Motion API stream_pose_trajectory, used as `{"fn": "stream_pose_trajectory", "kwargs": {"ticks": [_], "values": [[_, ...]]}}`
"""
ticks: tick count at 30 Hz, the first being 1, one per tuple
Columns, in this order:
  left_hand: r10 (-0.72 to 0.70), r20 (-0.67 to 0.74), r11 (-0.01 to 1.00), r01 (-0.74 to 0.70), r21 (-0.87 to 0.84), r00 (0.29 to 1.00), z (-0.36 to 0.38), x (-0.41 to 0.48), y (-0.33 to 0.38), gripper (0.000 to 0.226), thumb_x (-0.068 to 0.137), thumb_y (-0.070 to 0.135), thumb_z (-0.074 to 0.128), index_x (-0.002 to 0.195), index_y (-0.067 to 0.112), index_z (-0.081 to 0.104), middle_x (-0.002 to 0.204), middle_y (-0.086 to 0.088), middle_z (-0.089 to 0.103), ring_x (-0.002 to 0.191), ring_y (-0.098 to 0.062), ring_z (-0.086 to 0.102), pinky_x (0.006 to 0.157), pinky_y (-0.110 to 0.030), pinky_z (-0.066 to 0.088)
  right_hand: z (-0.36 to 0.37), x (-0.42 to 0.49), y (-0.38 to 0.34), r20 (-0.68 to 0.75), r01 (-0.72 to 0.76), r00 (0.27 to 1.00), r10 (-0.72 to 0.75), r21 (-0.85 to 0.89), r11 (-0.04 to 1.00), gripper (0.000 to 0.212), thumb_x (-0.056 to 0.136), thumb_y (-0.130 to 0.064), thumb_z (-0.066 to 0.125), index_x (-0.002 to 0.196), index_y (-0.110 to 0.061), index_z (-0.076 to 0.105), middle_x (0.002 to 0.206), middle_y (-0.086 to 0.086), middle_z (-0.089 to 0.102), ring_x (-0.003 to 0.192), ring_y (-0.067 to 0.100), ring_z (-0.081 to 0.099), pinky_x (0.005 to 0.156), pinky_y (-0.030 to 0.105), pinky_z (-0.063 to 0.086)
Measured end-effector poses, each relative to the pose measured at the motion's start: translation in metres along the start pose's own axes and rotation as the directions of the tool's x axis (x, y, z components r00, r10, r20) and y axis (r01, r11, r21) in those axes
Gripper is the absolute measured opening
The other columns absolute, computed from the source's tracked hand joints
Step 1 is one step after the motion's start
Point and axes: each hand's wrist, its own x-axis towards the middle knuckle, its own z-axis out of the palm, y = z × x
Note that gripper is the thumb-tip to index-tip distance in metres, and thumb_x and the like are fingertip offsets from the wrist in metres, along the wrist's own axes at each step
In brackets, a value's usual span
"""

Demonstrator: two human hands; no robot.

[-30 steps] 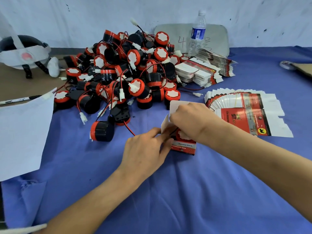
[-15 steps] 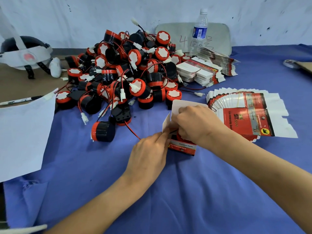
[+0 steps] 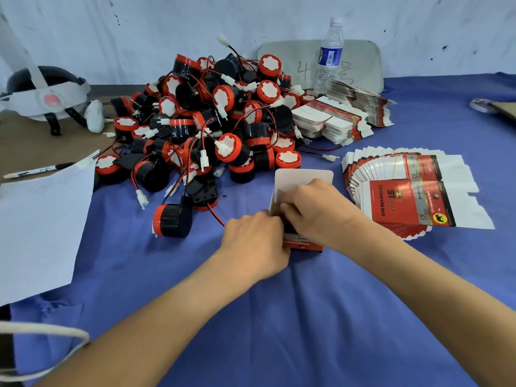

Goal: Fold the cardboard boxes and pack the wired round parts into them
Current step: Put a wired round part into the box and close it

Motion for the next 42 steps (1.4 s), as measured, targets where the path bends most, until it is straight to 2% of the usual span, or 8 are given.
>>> {"fn": "stream_pose_trajectory", "kwargs": {"ticks": [7,14,21,25,28,30,35,42], "values": [[-0.019,-0.032,0.997,0.016,-0.078,0.999,0.009,0.000,-0.001,0.032,0.089,0.030,0.047,0.065,0.023,0.028,0.073,0.006,0.033,0.068,-0.023,0.040,0.047,-0.028,0.018,0.000,-0.010,-0.007,0.036,-0.011,0.999,0.011,-0.016,1.000,0.022,0.093,-0.022,0.051,0.109,-0.018,0.065,0.102,0.008,0.065,0.092,0.029,0.059,0.066,0.032,0.045],[0.013,-0.324,0.939,-0.123,-0.322,0.946,0.025,-0.018,-0.011,0.015,0.090,0.019,0.059,0.105,0.016,0.059,0.109,0.006,0.048,0.079,-0.026,0.058,0.062,-0.039,0.049,-0.004,-0.011,-0.007,0.114,-0.025,0.993,0.029,-0.035,0.999,0.023,0.092,-0.018,0.054,0.108,-0.023,0.070,0.107,0.004,0.066,0.100,0.028,0.058,0.076,0.033,0.050],[-0.004,-0.499,0.727,-0.340,-0.596,0.867,0.042,-0.022,-0.021,0.070,0.085,0.009,0.072,0.142,0.030,0.037,0.127,0.007,0.059,0.093,0.001,0.058,0.084,-0.019,0.049,0.003,-0.007,-0.008,0.038,-0.008,0.999,0.012,-0.094,0.996,0.018,0.091,-0.034,0.058,0.103,-0.033,0.072,0.103,-0.001,0.067,0.102,0.028,0.057,0.073,0.029,0.045],[0.044,-0.544,0.745,-0.390,-0.541,0.838,0.045,-0.016,-0.024,0.051,0.089,0.010,0.068,0.137,0.018,0.053,0.125,0.005,0.058,0.096,-0.009,0.061,0.081,-0.035,0.056,0.006,-0.017,0.008,-0.160,0.155,0.979,-0.123,0.206,0.966,0.020,0.084,-0.014,0.055,0.084,-0.023,0.074,0.087,-0.006,0.067,0.087,0.021,0.060,0.074,0.040,0.051],[0.076,-0.556,0.768,-0.404,-0.496,0.828,0.043,-0.011,-0.026,0.044,0.092,0.009,0.063,0.134,0.023,0.058,0.117,0.007,0.060,0.087,-0.010,0.062,0.070,-0.037,0.056,0.027,-0.038,0.015,-0.741,0.261,0.657,0.139,0.396,0.880,0.022,0.083,-0.004,0.051,0.086,-0.012,0.071,0.095,-0.006,0.068,0.094,0.017,0.057,0.082,0.032,0.048],[0.122,-0.545,0.809,-0.402,-0.430,0.829,0.041,-0.009,-0.025,0.041,0.094,0.013,0.060,0.132,0.028,0.059,0.116,0.007,0.059,0.081,-0.012,0.063,0.060,-0.038,0.055,0.043,-0.047,0.020,-0.723,0.277,0.542,0.429,0.636,0.721,0.031,0.087,-0.007,0.049,0.107,-0.024,0.065,0.122,-0.005,0.058,0.114,0.010,0.052,0.089,0.025,0.045],[0.157,-0.467,0.770,-0.404,-0.494,0.870,0.040,-0.002,-0.020,0.038,0.095,0.012,0.060,0.127,0.031,0.062,0.115,0.007,0.055,0.076,-0.013,0.060,0.063,-0.038,0.053,0.056,-0.045,0.034,-0.257,0.246,0.840,0.478,0.965,0.086,0.058,0.094,-0.003,0.055,0.134,-0.043,0.043,0.142,-0.004,0.047,0.118,0.004,0.057,0.093,0.027,0.048],[0.172,-0.372,0.699,-0.379,-0.606,0.912,0.034,0.011,-0.027,0.028,0.092,0.036,0.055,0.116,0.030,0.069,0.107,0.020,0.048,0.085,-0.004,0.056,0.074,-0.012,0.043,0.051,-0.040,0.046,-0.102,0.091,0.961,0.257,0.994,0.052,0.042,0.092,0.004,0.054,0.128,-0.018,0.052,0.114,0.003,0.069,0.103,0.014,0.067,0.078,0.021,0.053]]}}
